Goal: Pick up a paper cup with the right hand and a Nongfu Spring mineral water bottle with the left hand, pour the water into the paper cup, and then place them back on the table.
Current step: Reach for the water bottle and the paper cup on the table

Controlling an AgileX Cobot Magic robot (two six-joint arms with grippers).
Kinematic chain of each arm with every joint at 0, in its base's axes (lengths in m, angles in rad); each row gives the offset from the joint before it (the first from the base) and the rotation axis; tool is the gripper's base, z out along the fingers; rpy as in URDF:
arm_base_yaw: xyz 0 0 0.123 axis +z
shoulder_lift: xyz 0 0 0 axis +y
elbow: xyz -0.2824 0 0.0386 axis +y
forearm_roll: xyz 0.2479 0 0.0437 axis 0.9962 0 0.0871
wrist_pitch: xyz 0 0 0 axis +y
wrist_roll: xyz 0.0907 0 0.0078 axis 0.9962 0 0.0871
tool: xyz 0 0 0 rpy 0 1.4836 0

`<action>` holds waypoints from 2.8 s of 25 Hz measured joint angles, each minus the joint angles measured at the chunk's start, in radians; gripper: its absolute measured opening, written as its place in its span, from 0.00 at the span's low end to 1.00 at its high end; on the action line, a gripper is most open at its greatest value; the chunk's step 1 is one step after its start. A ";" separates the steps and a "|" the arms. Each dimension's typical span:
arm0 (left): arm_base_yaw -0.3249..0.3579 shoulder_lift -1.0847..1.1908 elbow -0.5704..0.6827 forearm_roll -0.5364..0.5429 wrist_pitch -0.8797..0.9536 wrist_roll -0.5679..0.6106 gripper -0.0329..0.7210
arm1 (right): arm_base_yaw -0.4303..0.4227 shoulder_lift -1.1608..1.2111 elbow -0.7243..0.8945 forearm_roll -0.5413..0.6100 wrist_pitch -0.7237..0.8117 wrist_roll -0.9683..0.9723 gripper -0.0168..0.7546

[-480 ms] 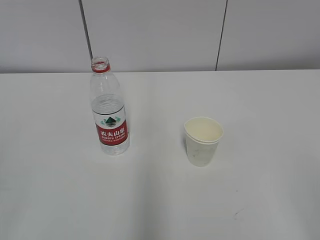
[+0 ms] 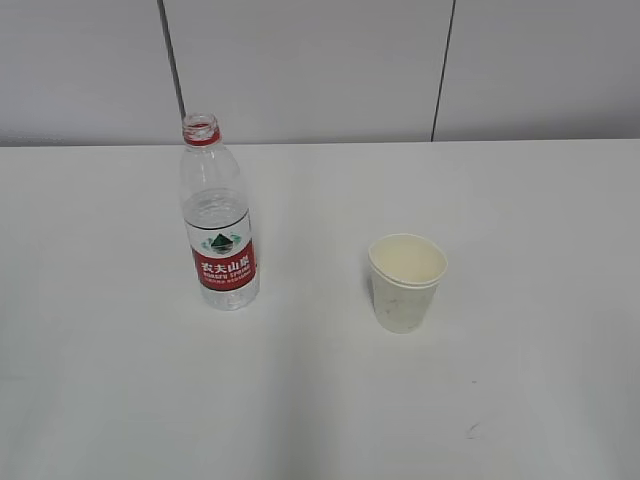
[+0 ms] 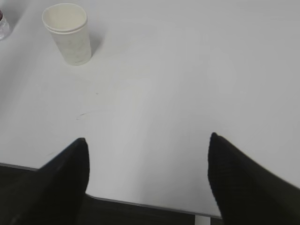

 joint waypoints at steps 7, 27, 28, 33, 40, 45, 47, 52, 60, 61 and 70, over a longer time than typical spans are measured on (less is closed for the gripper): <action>0.000 0.000 0.000 0.000 0.000 0.000 0.36 | 0.000 0.000 -0.018 0.002 -0.297 0.000 0.78; 0.000 0.000 0.000 0.002 0.000 0.000 0.42 | 0.000 0.294 0.073 0.004 -0.816 -0.038 0.78; 0.000 0.000 0.000 0.002 0.000 0.000 0.49 | 0.000 0.311 0.073 0.004 -0.839 -0.040 0.78; 0.000 0.000 0.000 0.002 0.000 0.000 0.87 | 0.000 0.420 0.073 0.005 -0.919 -0.043 0.78; 0.000 0.037 -0.009 -0.011 -0.268 0.026 0.85 | 0.043 0.603 0.073 0.005 -1.039 -0.044 0.78; 0.000 0.205 0.048 -0.017 -0.525 0.028 0.83 | 0.076 0.744 0.073 0.005 -1.167 -0.044 0.78; 0.000 0.294 0.066 -0.017 -0.634 0.028 0.83 | 0.079 0.795 0.073 0.005 -1.214 -0.044 0.78; 0.000 0.510 0.078 -0.029 -0.895 0.029 0.82 | 0.079 0.907 0.073 0.005 -1.353 -0.044 0.78; -0.061 0.870 0.078 -0.040 -1.216 0.029 0.82 | 0.079 1.077 0.073 -0.314 -1.510 0.192 0.78; -0.079 0.918 0.078 -0.040 -1.245 0.029 0.82 | 0.079 1.101 0.073 -0.352 -1.531 0.214 0.78; -0.167 1.265 0.078 -0.040 -1.526 0.030 0.82 | 0.079 1.327 0.073 -0.562 -1.725 0.347 0.78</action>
